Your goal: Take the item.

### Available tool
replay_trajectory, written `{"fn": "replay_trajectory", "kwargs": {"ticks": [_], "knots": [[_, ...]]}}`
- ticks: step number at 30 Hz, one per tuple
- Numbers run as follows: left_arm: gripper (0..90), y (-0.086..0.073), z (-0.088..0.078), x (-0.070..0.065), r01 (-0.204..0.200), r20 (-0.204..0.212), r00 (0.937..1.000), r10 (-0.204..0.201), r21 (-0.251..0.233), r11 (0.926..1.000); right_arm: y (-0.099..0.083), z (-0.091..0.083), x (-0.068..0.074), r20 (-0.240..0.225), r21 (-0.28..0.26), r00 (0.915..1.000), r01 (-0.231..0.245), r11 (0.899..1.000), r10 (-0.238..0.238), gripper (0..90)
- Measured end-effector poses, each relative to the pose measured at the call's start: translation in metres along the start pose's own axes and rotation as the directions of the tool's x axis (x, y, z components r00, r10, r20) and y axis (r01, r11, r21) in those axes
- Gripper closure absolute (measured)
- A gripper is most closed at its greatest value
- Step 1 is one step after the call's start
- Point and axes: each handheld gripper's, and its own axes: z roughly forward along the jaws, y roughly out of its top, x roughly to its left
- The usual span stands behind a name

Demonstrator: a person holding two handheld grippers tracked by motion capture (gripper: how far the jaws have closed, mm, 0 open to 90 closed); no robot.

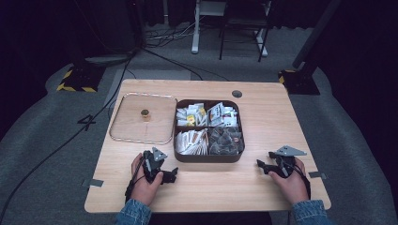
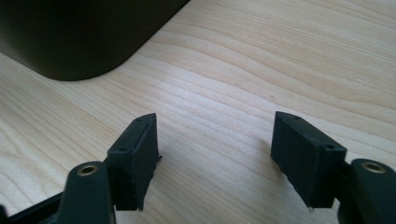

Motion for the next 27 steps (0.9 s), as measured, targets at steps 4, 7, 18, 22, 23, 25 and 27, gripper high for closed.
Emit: {"fn": "replay_trajectory", "kwargs": {"ticks": [4,7,18,22,23,25,27], "knots": [[0.0,0.0,0.0,0.0,-0.001,0.001,1.0,0.001,0.0,1.0,0.0,0.0,0.001,-0.004,0.004,0.9999,0.012,1.0,-0.012,29.2],[0.0,0.0,0.0,0.0,-0.001,0.0,1.0,0.001,0.0,1.0,0.0,0.0,0.002,-0.004,0.008,0.9998,0.017,1.0,-0.017,26.6],[0.0,0.0,0.0,0.0,0.0,0.0,1.0,0.0,0.001,1.0,0.005,0.002,0.002,-0.039,0.001,0.9991,-0.015,1.0,0.015,41.1],[0.0,0.0,0.0,0.0,0.001,-0.001,1.0,-0.001,0.001,1.0,0.021,0.002,0.002,-0.081,-0.025,0.9946,-0.068,0.997,0.065,43.9],[0.0,0.0,0.0,0.0,0.001,-0.001,1.0,-0.001,0.001,1.0,0.024,0.001,0.002,-0.085,-0.029,0.9936,-0.076,0.997,0.073,44.3],[0.0,0.0,0.0,0.0,0.001,-0.001,1.0,-0.001,0.001,1.0,0.035,0.001,0.002,-0.094,-0.03,0.9928,-0.077,0.997,0.074,45.6],[0.0,0.0,0.0,0.0,0.0,-0.001,1.0,0.0,0.001,1.0,0.043,0.0,0.001,-0.102,-0.03,0.9913,-0.087,0.996,0.084,47.7]]}}
